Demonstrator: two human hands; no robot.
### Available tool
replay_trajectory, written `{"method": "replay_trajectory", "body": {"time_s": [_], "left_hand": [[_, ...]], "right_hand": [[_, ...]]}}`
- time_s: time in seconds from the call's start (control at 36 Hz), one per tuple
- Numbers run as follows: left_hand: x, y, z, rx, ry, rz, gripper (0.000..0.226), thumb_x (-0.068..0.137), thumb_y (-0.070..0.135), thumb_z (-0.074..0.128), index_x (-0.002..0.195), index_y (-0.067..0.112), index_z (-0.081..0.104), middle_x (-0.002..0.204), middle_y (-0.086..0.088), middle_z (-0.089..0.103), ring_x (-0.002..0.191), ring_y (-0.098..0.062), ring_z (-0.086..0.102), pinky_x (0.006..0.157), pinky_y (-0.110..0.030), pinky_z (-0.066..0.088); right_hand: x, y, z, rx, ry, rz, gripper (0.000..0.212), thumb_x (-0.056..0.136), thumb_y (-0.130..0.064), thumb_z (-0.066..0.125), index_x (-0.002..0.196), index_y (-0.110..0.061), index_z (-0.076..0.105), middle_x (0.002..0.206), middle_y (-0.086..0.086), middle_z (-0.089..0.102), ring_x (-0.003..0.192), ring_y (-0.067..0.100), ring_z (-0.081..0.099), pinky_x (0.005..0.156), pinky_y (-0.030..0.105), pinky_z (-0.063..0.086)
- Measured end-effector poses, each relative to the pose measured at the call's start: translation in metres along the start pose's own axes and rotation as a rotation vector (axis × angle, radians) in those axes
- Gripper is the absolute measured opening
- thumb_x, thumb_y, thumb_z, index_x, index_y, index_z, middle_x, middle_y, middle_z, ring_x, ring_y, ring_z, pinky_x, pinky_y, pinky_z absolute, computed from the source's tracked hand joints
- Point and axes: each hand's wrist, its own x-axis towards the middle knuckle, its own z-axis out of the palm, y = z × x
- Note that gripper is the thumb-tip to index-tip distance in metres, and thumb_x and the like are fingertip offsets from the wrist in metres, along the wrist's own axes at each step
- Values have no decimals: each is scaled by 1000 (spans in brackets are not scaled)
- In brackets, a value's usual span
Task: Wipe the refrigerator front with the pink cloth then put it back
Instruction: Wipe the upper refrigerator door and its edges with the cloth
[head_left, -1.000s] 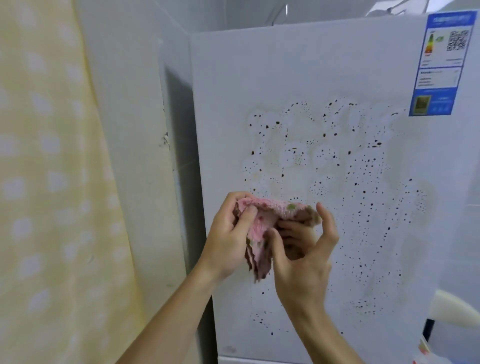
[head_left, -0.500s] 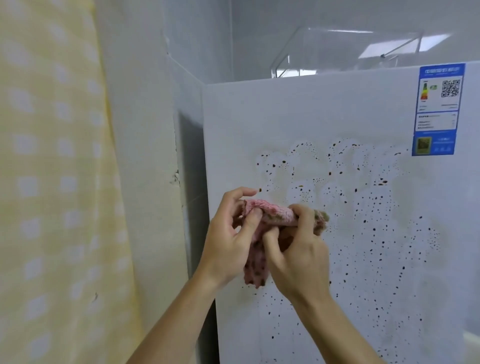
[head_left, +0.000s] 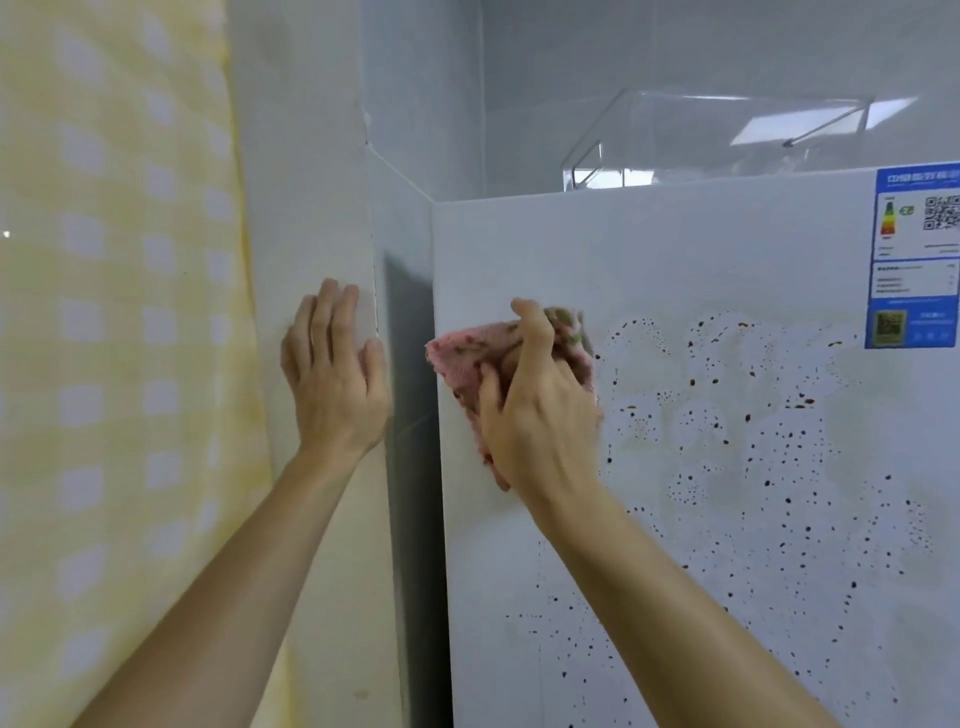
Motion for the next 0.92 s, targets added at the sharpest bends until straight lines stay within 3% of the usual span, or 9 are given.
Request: {"method": "replay_trajectory", "body": {"time_s": [0.11, 0.17, 0.25, 0.39, 0.53, 0.61, 0.69, 0.78, 0.92], "left_hand": [[3, -11, 9, 8, 26, 49, 59, 106, 31, 34, 163, 16, 29, 172, -4, 23, 158, -27, 20, 128, -45, 14], [1, -14, 12, 6, 57, 71, 59, 105, 32, 36, 162, 16, 32, 171, -5, 26, 158, -27, 22, 128, -46, 17], [2, -17, 15, 0, 95, 96, 58, 105, 31, 37, 161, 15, 35, 170, -6, 28, 157, -27, 24, 127, -47, 19], [2, -20, 17, -14, 121, 110, 58, 105, 32, 37, 161, 15, 36, 170, -5, 29, 157, -26, 25, 127, -46, 19], [2, -21, 18, -20, 140, 121, 58, 105, 33, 36, 161, 15, 37, 170, -5, 30, 157, -26, 26, 127, -47, 20], [2, -20, 19, -18, 147, 118, 59, 104, 33, 37, 160, 16, 38, 170, -5, 30, 157, -27, 26, 127, -46, 19], [7, -20, 16, -10, 133, 137, 60, 101, 30, 42, 158, 15, 40, 168, -6, 33, 154, -30, 28, 125, -46, 18], [13, -24, 15, 18, 142, 163, 59, 97, 31, 47, 154, 14, 46, 163, -8, 39, 150, -33, 33, 121, -59, 24], [14, -25, 16, 1, 174, 172, 58, 97, 33, 49, 152, 16, 48, 162, -9, 42, 149, -33, 35, 117, -62, 28]], "right_hand": [[-2, 14, 25, -84, 103, -119, 30, 81, 8, 78, 98, -7, 57, 84, 8, 63, 74, 27, 58, 56, 36, 48], [-8, 23, 32, -191, 141, -226, 20, 80, 10, 75, 84, -6, 64, 85, 8, 64, 78, 26, 55, 65, 34, 45], [-17, 33, 34, -290, 127, -287, 8, 89, -6, 73, 96, -9, 72, 98, 8, 71, 94, 26, 54, 80, 38, 42], [-29, 41, 30, -387, 65, -335, 31, 100, -24, 63, 130, -21, 72, 130, 1, 69, 120, 26, 52, 97, 42, 37], [-19, 39, 20, -417, 85, -331, 29, 103, -40, 63, 130, -36, 73, 147, -1, 62, 140, 25, 46, 119, 47, 26], [-5, 37, 16, -410, 93, -341, 26, 104, -46, 60, 123, -37, 76, 158, 3, 52, 151, 30, 39, 124, 52, 17], [2, 37, 19, -354, -1, -338, 39, 108, -43, 53, 141, -27, 67, 163, 15, 42, 157, 33, 30, 129, 52, 20], [6, 33, 29, -395, -49, -282, 52, 110, -48, 46, 156, -25, 49, 167, 21, 31, 160, 35, 15, 131, 52, 16], [21, 18, 44, -451, -59, -193, 61, 107, -59, 41, 161, -30, 40, 171, 20, 20, 160, 42, 13, 130, 60, 9]]}}
